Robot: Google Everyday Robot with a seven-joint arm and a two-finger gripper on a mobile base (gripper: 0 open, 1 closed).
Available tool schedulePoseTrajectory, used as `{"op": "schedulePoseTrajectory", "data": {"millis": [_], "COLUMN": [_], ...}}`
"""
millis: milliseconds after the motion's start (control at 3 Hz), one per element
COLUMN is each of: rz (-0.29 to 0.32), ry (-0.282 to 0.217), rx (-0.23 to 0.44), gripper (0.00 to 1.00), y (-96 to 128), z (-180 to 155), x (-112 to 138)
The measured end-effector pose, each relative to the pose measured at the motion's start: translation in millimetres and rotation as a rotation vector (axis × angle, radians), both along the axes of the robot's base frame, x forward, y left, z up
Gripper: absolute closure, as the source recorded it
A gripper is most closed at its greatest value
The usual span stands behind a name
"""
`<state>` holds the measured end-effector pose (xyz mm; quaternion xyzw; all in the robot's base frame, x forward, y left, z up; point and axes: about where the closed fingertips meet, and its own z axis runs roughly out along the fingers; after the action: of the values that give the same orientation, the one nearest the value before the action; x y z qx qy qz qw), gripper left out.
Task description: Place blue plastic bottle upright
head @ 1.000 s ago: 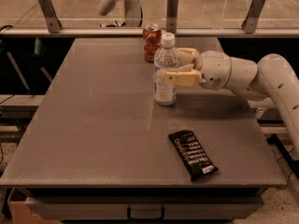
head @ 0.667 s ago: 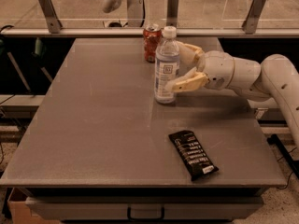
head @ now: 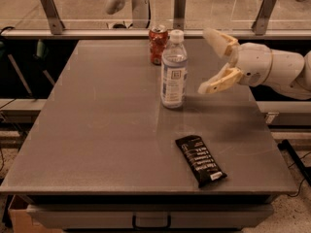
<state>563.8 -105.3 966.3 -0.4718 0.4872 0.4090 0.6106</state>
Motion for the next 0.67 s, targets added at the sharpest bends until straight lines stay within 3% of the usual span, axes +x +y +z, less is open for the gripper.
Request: {"op": "schedulePoseTrajectory", "data": {"millis": [333,667], "rz": [-0.082,-0.213], "ry": [-0.011,0.014], "rx": [-0.072,-0.13], "gripper": [0.0,0.0], "y": [-43.1,-77.5], "z": [27.3,59.0], "x": [-12.8,-32.8]}}
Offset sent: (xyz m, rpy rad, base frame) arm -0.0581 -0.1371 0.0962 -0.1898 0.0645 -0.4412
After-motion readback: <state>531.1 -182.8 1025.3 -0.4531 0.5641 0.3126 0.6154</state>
